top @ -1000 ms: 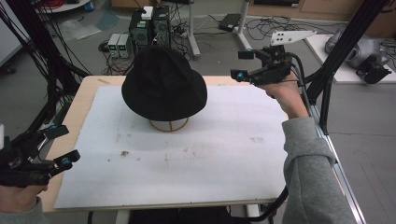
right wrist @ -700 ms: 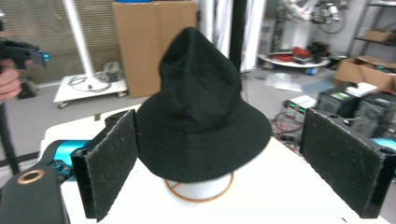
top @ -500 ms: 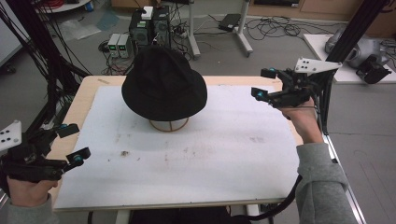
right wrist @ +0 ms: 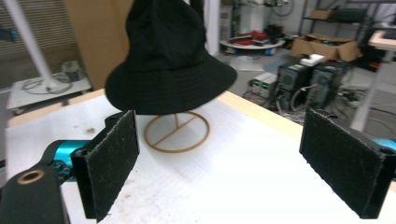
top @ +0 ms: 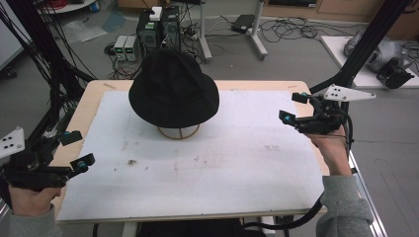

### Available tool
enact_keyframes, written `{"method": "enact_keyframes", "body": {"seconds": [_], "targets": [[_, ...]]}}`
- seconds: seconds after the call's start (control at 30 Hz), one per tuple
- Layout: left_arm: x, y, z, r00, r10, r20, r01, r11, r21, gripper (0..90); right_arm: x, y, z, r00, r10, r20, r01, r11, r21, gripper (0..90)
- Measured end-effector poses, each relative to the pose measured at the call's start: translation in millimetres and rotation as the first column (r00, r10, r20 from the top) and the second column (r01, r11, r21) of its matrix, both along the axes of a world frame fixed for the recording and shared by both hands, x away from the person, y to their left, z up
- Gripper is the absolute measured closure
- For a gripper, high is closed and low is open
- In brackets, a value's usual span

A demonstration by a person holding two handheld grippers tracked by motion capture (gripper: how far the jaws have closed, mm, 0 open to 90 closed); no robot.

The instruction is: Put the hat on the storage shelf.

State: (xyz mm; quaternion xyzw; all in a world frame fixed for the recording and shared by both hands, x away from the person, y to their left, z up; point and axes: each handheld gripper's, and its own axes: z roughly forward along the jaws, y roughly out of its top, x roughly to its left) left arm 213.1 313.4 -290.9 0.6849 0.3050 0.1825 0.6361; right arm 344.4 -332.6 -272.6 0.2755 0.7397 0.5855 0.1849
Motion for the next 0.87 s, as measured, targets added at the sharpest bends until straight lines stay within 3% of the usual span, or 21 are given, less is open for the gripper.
{"method": "enact_keyframes", "body": {"seconds": [0.17, 0.4, 0.63, 0.73, 0.87], "targets": [[0.5, -0.2, -0.9, 1.0, -0.003, -0.003, 0.003, 1.0, -0.003, 11.6, -6.0, -9.3, -10.8, 0.9995, -0.015, -0.026, 0.016, 0.998, 0.056, 11.2], [1.0, -2.1, -1.4, 1.0, -0.008, 0.001, 0.008, 1.0, -0.003, 11.6, -15.3, -22.1, -21.4, 0.9986, -0.05, -0.016, 0.051, 0.994, 0.097, 11.3], [0.2, -2.2, -1.6, 0.9999, 0.015, 0.008, -0.015, 0.9999, -0.002, 11.6, -24.9, -31.4, -27.1, 0.9979, -0.065, 0.002, 0.065, 0.994, 0.088, 11.3], [0.2, -3.0, -1.8, 0.9996, 0.026, 0.013, -0.026, 0.9997, -0.001, 11.6, -30.5, -33.5, -26.8, 0.9967, -0.078, 0.022, 0.077, 0.996, 0.042, 11.3], [1.9, -8.5, -3.1, 0.9993, 0.035, 0.012, -0.035, 0.9993, 0.014, 11.6, -33.5, -37.3, -23.6, 0.9963, -0.078, 0.035, 0.076, 0.995, 0.059, 11.3]]}}
